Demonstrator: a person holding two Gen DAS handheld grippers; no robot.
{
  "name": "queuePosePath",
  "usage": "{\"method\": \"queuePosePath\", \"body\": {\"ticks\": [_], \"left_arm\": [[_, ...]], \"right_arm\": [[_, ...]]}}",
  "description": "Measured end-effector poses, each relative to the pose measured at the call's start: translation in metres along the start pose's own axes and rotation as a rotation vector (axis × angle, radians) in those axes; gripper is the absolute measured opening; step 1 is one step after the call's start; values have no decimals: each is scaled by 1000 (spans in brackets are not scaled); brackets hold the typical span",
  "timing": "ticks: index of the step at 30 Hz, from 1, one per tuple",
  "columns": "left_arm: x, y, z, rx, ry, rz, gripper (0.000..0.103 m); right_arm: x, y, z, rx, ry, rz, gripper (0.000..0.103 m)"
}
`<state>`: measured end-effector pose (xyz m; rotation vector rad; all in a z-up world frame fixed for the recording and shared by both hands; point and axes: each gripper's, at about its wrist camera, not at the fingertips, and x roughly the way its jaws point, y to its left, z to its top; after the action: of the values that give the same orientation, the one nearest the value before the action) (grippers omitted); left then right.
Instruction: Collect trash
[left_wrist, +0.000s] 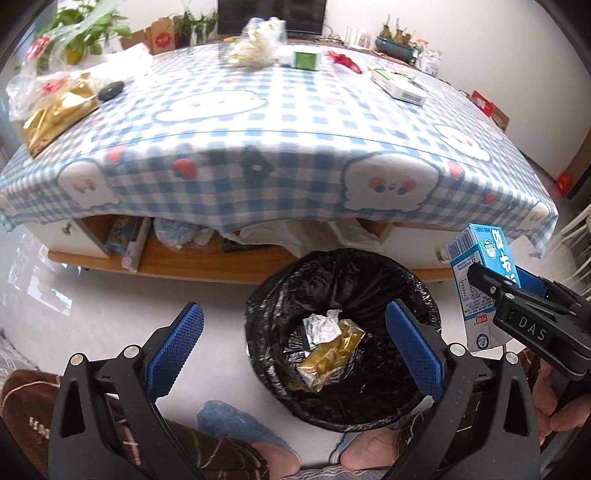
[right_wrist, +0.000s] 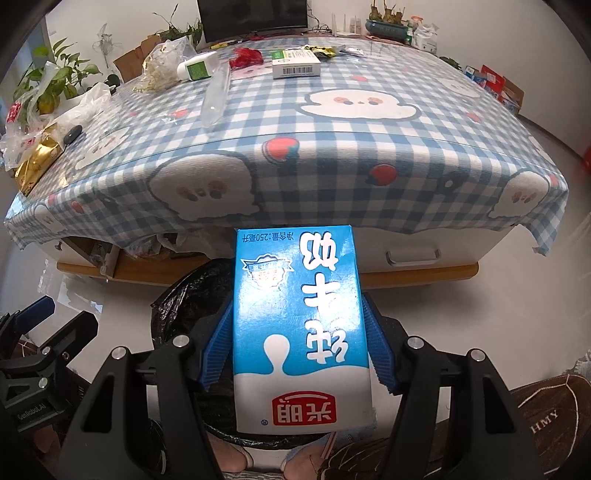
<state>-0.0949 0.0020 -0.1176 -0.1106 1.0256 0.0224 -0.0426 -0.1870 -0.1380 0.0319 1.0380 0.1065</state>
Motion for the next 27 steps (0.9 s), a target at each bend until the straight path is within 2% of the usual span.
{"method": "queuePosePath", "body": {"ticks": [5,14,27], "left_arm": [[-3,18,-3,6,5,21,97],[-9,42,-4,-18,7,18,97],[9,47,-1,-30,30,14,97]], "right_arm": [[-1,16,-4,3,4,-5,62],[23,42,-6,-26,33,4,62],[42,56,-5,-65,45,15,63]]}}
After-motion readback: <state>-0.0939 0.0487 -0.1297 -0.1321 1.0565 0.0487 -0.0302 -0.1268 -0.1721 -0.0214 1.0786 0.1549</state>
